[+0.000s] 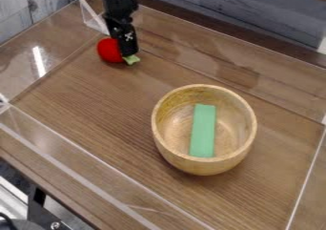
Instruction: Move the red object to the right side of the table
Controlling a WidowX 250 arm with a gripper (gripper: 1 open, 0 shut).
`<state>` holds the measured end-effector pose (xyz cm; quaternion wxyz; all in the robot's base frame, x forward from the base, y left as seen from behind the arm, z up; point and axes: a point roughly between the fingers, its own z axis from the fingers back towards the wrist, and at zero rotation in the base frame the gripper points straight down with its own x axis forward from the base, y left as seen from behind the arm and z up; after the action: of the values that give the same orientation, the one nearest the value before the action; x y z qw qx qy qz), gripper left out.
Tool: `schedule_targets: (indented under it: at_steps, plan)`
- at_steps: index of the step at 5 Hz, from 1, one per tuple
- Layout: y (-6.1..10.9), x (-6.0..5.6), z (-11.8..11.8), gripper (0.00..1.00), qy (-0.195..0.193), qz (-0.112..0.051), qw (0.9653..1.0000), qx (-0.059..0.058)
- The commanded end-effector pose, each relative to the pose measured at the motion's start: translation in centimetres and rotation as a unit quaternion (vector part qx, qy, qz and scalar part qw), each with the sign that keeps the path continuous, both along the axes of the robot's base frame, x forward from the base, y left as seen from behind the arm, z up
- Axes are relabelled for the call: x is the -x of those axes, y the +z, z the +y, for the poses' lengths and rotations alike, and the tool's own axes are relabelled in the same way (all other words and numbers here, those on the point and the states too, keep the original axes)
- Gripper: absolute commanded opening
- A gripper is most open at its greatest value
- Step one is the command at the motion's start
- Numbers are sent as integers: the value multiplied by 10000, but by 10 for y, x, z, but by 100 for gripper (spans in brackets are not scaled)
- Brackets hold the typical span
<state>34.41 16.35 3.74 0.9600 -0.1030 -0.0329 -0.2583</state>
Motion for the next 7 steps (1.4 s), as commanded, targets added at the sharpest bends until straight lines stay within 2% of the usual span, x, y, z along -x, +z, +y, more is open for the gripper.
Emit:
schedule_targets:
  at_steps: [1,2,3,6,7]
  plan:
    - [4,-2,4,100,32,-97,9999,-91]
    - [-2,-2,2,0,41,-52,10000,-75]
    - [-7,-1,1,0,59,-15,10000,-61]
    - [-2,2,-5,0,257,92,9996,16]
    - [12,1,-8,0,300,51,9995,-33]
